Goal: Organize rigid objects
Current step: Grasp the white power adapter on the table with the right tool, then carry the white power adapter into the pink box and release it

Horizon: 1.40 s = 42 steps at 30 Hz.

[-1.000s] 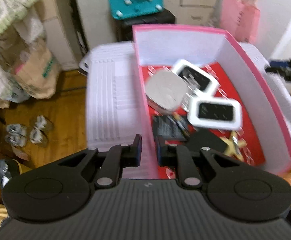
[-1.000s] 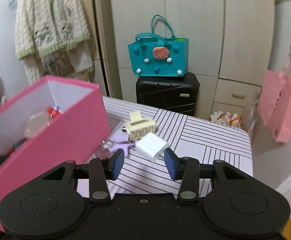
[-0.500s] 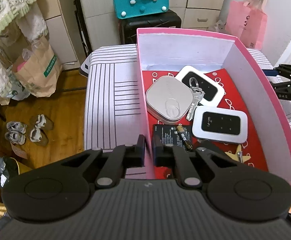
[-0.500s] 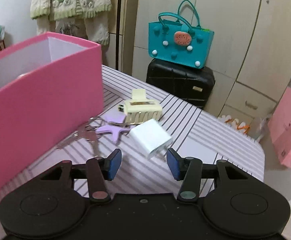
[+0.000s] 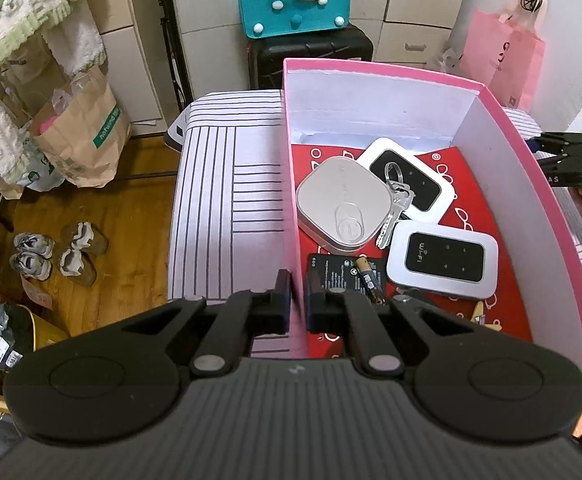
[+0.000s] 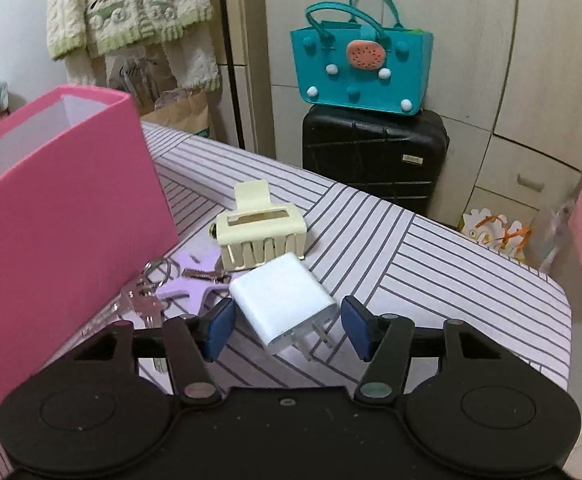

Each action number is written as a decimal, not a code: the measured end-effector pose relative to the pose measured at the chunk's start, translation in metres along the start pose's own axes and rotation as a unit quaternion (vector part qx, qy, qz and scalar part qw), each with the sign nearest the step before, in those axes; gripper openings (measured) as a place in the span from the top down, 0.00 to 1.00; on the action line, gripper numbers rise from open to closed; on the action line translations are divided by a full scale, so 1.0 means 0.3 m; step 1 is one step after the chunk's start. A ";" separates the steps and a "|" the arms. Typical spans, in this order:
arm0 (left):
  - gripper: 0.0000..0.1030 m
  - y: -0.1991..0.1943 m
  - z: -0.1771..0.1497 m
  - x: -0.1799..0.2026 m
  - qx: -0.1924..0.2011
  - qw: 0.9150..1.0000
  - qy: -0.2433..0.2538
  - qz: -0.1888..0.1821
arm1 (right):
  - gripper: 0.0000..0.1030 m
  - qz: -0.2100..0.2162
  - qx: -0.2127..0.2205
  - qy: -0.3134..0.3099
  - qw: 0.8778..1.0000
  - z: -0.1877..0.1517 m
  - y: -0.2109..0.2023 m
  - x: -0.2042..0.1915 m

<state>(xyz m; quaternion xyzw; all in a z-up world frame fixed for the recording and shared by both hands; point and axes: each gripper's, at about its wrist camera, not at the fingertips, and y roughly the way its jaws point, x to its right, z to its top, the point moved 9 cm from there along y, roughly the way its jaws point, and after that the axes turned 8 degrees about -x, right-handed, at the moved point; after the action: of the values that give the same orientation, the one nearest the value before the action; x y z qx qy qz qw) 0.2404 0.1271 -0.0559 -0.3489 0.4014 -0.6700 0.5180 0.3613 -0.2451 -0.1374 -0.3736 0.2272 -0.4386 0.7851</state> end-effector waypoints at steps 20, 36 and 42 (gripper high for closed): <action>0.94 0.005 -0.001 0.002 0.005 1.000 0.006 -0.006 | 0.53 -0.027 0.034 0.060 0.997 -0.004 -0.157 -0.072; 0.93 0.003 -0.007 0.007 0.012 0.999 0.029 -0.012 | 0.53 0.069 0.104 -0.005 0.992 0.121 -0.450 -0.427; 0.93 0.004 -0.003 0.015 0.010 0.999 0.047 -0.006 | 0.53 0.068 0.078 -0.058 0.993 0.151 -0.405 -0.552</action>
<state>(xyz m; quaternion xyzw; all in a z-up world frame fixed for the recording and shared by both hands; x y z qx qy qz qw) 0.2390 0.1225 -0.0571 -0.3138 0.4167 -0.6928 0.4980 0.2444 -0.1262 -0.0092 -0.3203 0.1710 -0.3781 0.8516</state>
